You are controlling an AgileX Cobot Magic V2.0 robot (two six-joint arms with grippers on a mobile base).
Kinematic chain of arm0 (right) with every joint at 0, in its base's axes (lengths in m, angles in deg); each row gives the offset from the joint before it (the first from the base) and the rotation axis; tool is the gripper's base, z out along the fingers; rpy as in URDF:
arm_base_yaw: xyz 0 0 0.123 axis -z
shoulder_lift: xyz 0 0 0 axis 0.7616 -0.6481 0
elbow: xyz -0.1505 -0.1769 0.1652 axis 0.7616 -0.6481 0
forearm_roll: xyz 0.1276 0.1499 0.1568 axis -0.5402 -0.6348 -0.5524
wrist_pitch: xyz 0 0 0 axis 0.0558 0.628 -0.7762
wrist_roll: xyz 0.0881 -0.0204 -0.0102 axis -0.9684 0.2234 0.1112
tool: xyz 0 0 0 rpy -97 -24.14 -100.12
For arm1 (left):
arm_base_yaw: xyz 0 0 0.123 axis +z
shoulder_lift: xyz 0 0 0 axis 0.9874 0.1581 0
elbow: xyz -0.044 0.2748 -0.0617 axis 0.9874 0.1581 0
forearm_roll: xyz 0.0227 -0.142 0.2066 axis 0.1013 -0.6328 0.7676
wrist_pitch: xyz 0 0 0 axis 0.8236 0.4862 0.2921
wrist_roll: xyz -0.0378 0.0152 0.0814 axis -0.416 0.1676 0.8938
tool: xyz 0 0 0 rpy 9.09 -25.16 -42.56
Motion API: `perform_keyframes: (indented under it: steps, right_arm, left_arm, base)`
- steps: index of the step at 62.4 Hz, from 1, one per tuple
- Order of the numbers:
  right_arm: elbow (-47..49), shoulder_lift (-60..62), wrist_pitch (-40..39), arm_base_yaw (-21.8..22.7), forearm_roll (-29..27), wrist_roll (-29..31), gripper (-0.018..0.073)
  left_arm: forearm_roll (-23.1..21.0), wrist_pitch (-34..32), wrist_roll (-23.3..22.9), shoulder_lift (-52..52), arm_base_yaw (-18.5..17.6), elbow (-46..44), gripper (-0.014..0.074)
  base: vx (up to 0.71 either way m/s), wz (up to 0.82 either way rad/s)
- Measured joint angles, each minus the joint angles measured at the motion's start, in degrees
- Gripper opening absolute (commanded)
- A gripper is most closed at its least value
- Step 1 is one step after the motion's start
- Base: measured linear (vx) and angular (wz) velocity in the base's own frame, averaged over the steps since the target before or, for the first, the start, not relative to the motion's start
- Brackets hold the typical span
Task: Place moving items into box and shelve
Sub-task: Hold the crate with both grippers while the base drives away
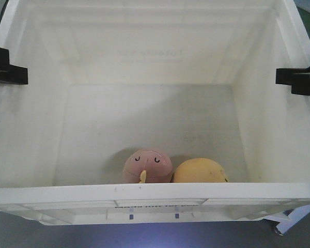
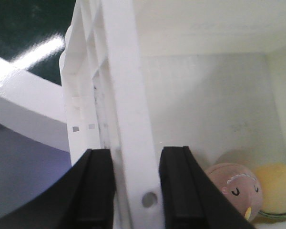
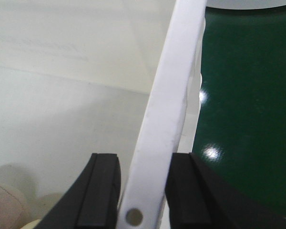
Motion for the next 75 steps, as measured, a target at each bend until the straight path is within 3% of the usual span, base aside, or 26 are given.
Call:
perform_keyframes:
  steps: [33,75]
  right_arm:
    - [0.0,0.2,0.2,0.0,0.1,0.0,-0.0006]
    - [0.0,0.2,0.2,0.0,0.1,0.0,-0.0006]
  left_arm:
    - [0.0,0.1,0.0,0.0,0.0,0.0,-0.0003]
    - [0.0,0.1,0.0,0.0,0.0,0.0,-0.0003]
  base:
    - [-0.19,0.37]
    - [-0.16,0.66]
